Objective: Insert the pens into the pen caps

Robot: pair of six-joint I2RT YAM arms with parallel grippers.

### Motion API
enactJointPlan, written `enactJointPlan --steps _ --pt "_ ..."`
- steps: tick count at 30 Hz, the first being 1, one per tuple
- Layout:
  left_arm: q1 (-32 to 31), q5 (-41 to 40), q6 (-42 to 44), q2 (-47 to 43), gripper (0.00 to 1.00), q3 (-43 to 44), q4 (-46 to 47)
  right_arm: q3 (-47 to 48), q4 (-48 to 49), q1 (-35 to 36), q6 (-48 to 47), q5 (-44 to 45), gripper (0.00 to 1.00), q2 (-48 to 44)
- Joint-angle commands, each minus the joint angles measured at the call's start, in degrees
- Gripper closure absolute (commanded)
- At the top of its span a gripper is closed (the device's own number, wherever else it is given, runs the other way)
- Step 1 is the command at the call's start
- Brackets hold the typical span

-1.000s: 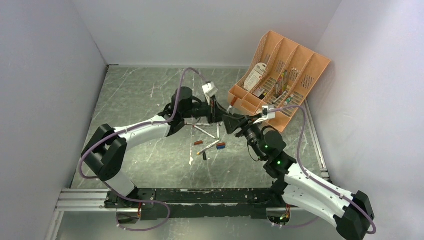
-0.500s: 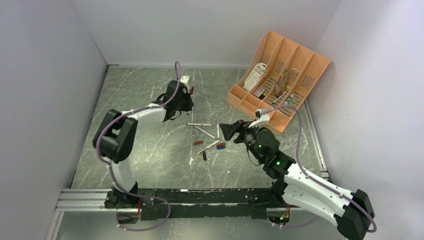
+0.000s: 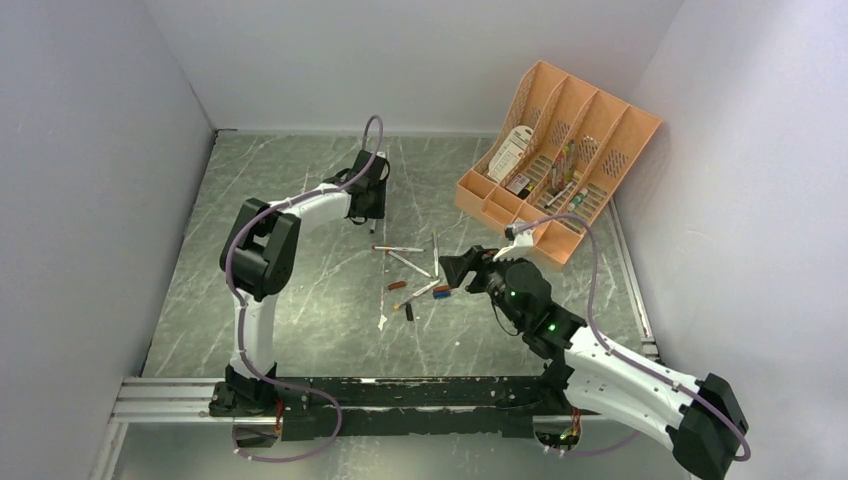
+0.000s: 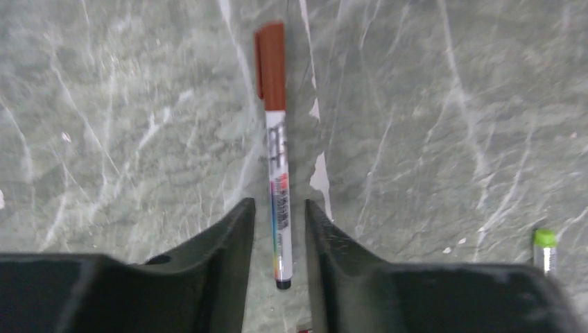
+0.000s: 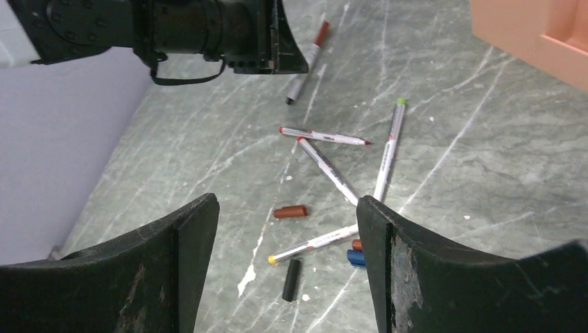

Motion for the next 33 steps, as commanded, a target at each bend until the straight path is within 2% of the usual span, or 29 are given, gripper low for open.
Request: enactJointPlan --steps 1,5,11,15,19,24,28,30,33 --pt "0.1 -0.4 0.6 1.3 0.52 0.3 -5.4 1.6 -2.2 0.2 -2.6 2.6 0.27 3.2" --pt "0.1 -0.2 -0.1 -1.1 0.47 -1.4 -3.5 7.5 -4.8 0.1 -4.9 5.0 0.33 12.5" --pt "-0.1 4.3 -0.1 -12.6 0.49 -7.7 5.2 22.6 -12.2 -0.9 -7.9 8.2 0.56 35.2" --pt "-0.4 7.0 -1.1 -22.7 0.44 -13.8 11.3 29.2 -12.9 -2.0 -9.5 7.9 0.57 45.5" --pt "-0.5 8.3 -4.8 -30.1 0.43 -19.0 13.2 32.9 -15.2 -2.4 -8.9 8.1 0.57 52.5" --pt "-0.5 7.2 -5.4 -35.4 0.43 -23.7 13.3 33.0 -16.1 -2.5 -8.1 8.2 0.59 57.1" --pt "-0.5 8.2 -6.4 -36.6 0.42 -26.1 14.2 33.1 -17.2 -2.5 -7.1 9.2 0.66 60.7" --pt "-0.5 9.5 -7.0 -36.6 0.42 -26.8 15.0 33.0 -17.0 -2.6 -6.9 8.5 0.72 61.6" --pt "-0.5 10.9 -7.6 -36.2 0.42 -27.6 16.0 33.1 -17.2 -2.6 -6.7 8.6 0.95 61.8"
